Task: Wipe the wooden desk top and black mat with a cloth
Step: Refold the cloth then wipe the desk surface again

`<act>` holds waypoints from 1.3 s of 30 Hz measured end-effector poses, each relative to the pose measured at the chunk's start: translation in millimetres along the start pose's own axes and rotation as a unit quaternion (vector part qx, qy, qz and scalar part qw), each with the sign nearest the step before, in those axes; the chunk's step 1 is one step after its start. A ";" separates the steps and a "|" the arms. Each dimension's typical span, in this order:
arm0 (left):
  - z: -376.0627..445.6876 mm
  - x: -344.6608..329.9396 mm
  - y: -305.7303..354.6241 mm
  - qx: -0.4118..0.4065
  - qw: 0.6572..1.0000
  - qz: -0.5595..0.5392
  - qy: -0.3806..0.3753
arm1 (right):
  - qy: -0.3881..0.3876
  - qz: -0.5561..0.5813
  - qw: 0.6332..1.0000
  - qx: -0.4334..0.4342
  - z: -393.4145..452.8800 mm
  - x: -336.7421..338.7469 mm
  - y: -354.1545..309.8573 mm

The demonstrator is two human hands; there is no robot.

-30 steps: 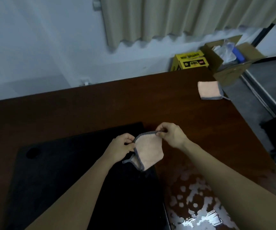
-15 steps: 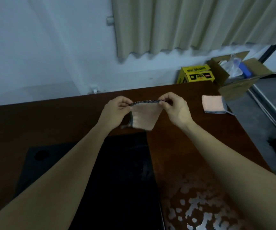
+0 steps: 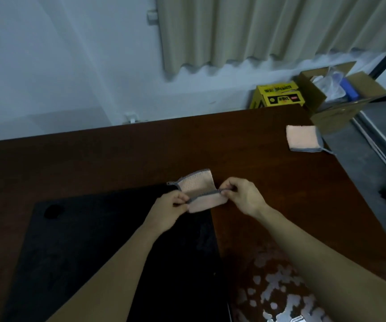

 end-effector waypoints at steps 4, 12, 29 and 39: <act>-2.4 -15.3 -20.9 0.031 0.999 -0.028 -0.010 | -0.025 -0.003 1.000 -0.006 3.0 -10.3 15.2; 39.5 6.4 -7.5 0.034 0.992 -0.095 0.077 | 0.040 0.020 0.999 0.017 56.0 -10.2 -6.2; 52.8 35.7 -32.2 0.030 0.988 -0.004 0.149 | -0.064 -0.326 0.928 0.168 94.9 -108.0 -12.8; 111.4 27.7 -21.1 -0.037 0.995 0.071 0.065 | -0.037 -0.406 0.908 0.102 110.9 -92.2 37.3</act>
Point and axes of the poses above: each hand's wrist, its own z-axis towards the middle knuckle, its own x-axis out of the back of the hand, y = z × x, the point moved 4 cm from there along z, towards the middle knuckle, and after that the axes turned 5 degrees about -z, right-handed, at the moved point
